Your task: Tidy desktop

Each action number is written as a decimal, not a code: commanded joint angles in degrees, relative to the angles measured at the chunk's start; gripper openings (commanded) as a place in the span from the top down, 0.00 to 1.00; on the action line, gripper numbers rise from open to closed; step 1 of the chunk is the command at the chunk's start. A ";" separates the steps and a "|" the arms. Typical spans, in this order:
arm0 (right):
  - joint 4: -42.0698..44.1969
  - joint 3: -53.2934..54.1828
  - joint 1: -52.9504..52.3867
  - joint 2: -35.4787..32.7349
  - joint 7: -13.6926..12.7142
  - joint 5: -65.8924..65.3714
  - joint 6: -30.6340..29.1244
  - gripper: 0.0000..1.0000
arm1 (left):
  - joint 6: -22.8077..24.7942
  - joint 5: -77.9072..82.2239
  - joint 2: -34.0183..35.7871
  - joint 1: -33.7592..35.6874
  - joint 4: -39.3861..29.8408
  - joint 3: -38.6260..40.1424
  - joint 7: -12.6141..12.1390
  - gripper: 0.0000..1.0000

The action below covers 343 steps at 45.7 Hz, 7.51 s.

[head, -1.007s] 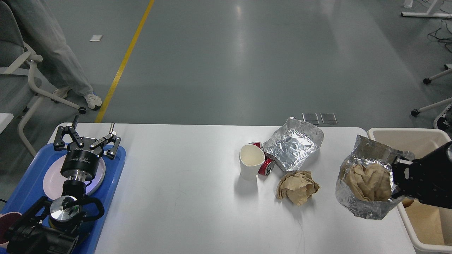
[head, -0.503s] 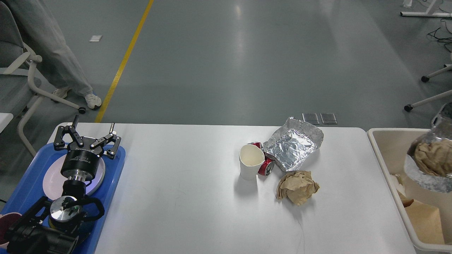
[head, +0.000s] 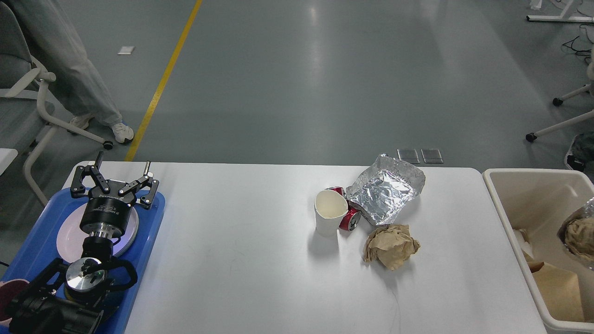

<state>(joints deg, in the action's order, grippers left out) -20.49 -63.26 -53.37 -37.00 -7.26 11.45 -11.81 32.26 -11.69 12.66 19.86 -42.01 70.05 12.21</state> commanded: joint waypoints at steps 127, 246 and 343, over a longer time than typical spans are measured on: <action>-75.84 -11.98 -87.43 24.69 -2.06 -17.34 -27.48 0.00 | 0.00 0.00 0.00 0.00 0.00 0.00 0.00 0.04; -30.66 6.57 -20.72 36.03 -2.67 -23.84 0.29 1.00 | 0.09 0.09 0.00 0.00 0.00 0.00 0.00 0.04; 9.75 13.59 16.26 7.02 8.58 -21.55 3.98 1.00 | 0.44 0.00 0.00 0.00 0.00 0.00 0.00 0.04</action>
<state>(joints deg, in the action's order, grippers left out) -19.32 -53.17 -46.76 -35.90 1.45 -10.18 -11.75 32.62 -11.69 12.66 19.86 -42.01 70.05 12.22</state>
